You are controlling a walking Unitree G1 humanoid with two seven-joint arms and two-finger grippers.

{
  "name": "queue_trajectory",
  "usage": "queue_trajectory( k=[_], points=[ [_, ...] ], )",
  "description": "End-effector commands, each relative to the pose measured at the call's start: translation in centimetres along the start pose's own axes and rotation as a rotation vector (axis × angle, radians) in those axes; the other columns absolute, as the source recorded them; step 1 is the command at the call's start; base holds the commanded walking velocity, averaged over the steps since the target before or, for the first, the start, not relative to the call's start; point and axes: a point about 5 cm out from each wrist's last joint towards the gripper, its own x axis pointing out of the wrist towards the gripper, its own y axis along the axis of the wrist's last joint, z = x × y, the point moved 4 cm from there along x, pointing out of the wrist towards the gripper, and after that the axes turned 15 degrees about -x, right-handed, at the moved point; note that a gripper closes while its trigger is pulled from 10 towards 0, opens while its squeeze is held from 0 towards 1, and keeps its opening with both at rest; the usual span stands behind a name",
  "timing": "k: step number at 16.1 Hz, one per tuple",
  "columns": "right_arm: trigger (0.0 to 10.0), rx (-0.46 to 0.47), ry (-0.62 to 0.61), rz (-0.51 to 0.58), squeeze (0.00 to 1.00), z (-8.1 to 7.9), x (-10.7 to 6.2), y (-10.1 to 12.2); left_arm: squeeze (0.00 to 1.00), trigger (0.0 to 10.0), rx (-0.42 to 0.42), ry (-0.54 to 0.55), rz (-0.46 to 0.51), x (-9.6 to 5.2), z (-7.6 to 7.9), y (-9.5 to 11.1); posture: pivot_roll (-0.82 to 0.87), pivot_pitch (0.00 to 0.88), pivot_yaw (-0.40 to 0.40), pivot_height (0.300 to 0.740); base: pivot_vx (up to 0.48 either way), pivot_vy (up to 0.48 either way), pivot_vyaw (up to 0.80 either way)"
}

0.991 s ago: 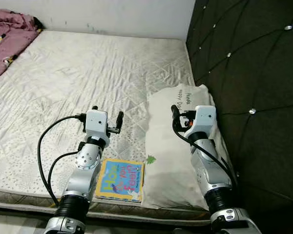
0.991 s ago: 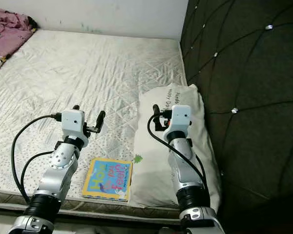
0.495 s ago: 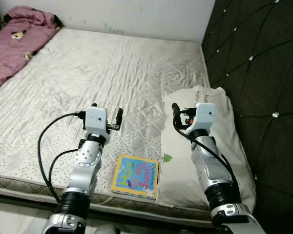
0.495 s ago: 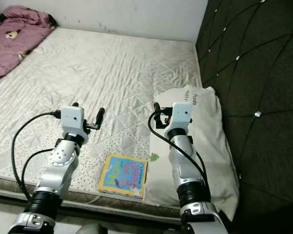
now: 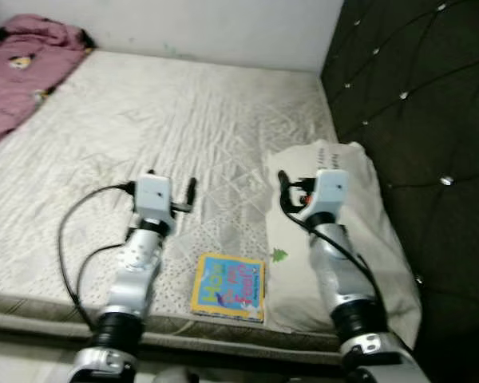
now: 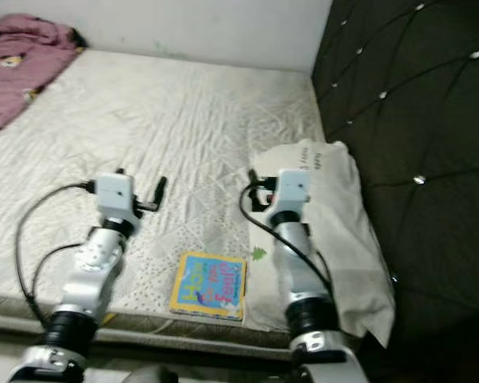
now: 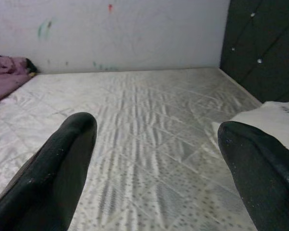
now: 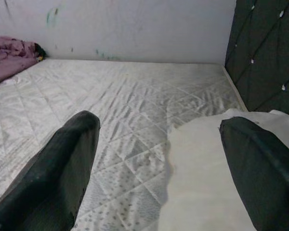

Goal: Clean up the room

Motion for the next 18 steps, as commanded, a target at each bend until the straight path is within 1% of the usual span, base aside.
queue_trajectory(
  k=[1,11,15,16,18],
  points=[
    [10.0,-0.007,-0.023,-0.007,0.00,1.03,0.04,-0.15,0.00,10.0,-0.013,-0.010,-0.010,0.16,0.66,-0.19,0.05,0.000,-0.016,0.740,0.000,0.480,0.00],
    [10.0,-0.009,-0.012,-0.012,0.00,0.87,0.08,-0.32,0.00,10.0,-0.022,0.001,-0.016,0.24,0.55,-0.30,0.05,0.000,-0.015,0.740,0.000,0.480,0.00],
    [10.0,-0.008,-0.012,-0.027,0.00,0.80,0.09,-0.57,0.00,10.0,-0.027,0.003,-0.018,0.25,0.50,-0.34,0.05,0.000,-0.015,0.740,0.000,0.480,-0.72],
    [10.0,-0.010,-0.010,-0.025,0.00,0.79,0.10,-0.52,0.00,10.0,-0.028,0.004,-0.020,0.26,0.50,-0.35,0.05,0.000,-0.017,0.740,0.000,0.480,-0.45],
    [10.0,-0.011,-0.009,-0.024,0.00,0.81,0.12,-0.50,0.00,10.0,-0.028,0.006,-0.021,0.28,0.50,-0.35,0.05,0.000,-0.018,0.740,0.000,0.480,0.00]
  ],
)
